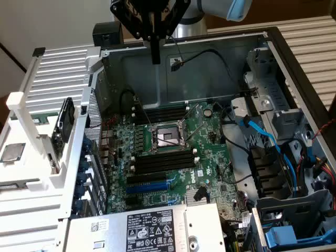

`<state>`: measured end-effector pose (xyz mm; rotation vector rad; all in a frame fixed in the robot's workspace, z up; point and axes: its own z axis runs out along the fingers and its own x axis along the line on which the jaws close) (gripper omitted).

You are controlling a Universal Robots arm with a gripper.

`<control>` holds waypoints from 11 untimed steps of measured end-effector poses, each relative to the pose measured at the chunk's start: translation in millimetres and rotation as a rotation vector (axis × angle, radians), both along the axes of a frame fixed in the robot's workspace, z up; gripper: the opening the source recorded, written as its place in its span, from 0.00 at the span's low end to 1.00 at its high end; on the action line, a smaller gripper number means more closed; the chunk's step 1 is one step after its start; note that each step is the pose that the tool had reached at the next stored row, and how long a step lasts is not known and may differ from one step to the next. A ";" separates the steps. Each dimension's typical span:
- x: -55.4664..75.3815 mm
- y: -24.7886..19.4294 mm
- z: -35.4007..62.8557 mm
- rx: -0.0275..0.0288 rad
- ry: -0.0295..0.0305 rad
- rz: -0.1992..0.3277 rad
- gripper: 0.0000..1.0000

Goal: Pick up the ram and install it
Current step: 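Reach for the ram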

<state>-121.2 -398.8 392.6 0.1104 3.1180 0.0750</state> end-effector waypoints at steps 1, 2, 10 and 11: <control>0.0 0.0 0.0 0.0000 0.0000 0.000 0.10; 0.0 0.0 0.0 0.0000 0.0000 0.000 0.10; 0.0 0.0 0.0 0.0000 0.0000 0.000 0.10; 0.0 0.0 0.0 0.0000 0.0000 0.000 0.10</control>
